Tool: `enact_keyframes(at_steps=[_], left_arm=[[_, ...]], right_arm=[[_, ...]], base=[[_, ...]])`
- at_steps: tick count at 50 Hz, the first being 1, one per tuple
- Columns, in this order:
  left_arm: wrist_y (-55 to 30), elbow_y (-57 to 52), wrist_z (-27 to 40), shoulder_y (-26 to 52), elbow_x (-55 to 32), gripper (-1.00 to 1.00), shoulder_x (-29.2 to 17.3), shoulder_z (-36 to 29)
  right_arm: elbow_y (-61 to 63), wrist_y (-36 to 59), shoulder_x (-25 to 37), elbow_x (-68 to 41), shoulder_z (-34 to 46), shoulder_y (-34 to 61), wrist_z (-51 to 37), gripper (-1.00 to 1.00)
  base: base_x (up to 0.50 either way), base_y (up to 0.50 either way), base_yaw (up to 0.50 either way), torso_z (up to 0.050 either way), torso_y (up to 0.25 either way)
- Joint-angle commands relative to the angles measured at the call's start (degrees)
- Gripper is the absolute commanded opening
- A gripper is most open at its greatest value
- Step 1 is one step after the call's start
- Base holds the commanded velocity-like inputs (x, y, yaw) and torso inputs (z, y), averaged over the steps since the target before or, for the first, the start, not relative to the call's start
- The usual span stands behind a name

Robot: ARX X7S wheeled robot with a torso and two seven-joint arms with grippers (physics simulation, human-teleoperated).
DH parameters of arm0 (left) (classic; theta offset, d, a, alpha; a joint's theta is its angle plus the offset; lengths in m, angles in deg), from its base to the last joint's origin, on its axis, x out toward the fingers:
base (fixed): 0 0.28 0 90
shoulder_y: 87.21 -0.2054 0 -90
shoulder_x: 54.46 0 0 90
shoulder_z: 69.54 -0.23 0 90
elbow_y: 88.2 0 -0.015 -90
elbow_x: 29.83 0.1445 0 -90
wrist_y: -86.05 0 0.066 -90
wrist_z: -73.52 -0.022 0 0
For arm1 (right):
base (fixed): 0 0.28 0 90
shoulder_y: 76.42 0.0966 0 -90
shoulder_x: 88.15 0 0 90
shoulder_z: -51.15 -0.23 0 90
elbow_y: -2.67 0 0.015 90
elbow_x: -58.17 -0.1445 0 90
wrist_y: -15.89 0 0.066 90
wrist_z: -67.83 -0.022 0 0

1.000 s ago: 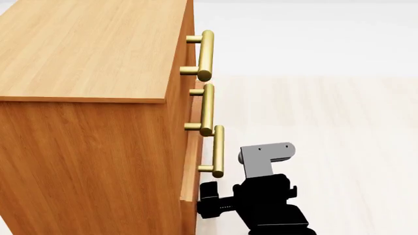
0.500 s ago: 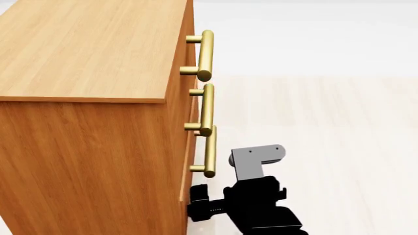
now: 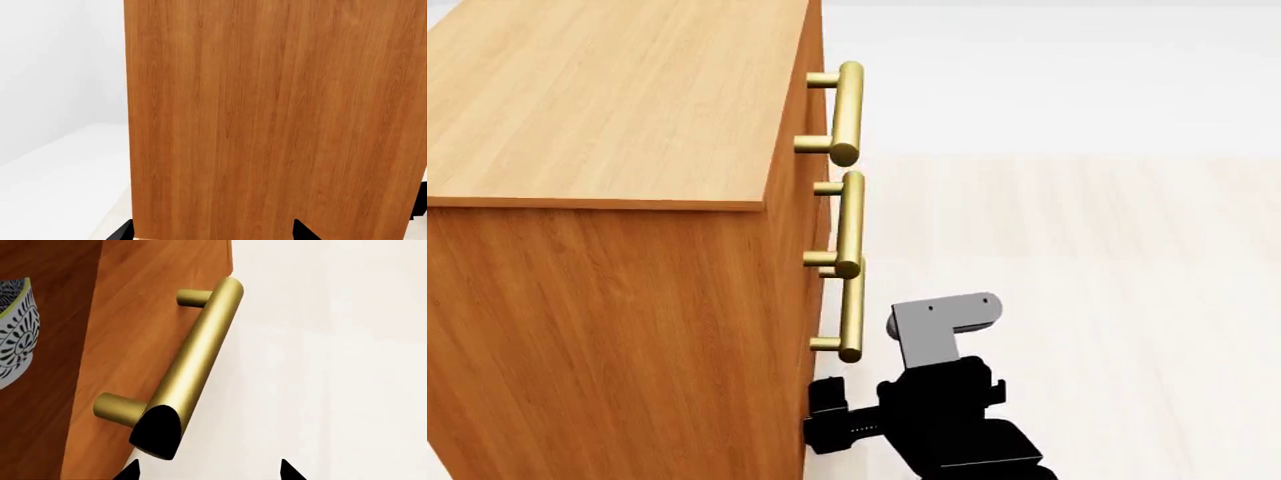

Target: Put the bowl in the bottom drawer of the cabinet and close it.

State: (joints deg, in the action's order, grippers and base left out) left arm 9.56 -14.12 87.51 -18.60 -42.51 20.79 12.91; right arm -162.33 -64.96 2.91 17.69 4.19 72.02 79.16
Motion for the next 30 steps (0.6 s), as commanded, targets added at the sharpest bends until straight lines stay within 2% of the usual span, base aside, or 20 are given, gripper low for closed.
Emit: enact_keyframes(at_steps=[1,18,30], left_arm=[[0.7,-0.1,0.0,-0.1,-0.5,1.00,-0.2,-0.1],[0.3,-0.6,0.7,-0.4,-0.4,1.00,-0.6,-0.5],[0.1,-0.3,1.3,-0.3,0.5,1.00,-0.7,-1.0]], right_arm=[[0.0,2.3,-1.0,-1.4,0.3,0.5,0.4,1.00],[0.0,3.5,-0.5,20.8,-22.2,-0.8,1.5,1.00],[0.7,2.4,1.2,25.6,-27.9,-1.4,1.3,1.00]], base=[[0.00,0.00,0.00,0.000,0.000],[0.00,0.00,0.00,0.000,0.000],[0.00,0.00,0.00,0.000,0.000]])
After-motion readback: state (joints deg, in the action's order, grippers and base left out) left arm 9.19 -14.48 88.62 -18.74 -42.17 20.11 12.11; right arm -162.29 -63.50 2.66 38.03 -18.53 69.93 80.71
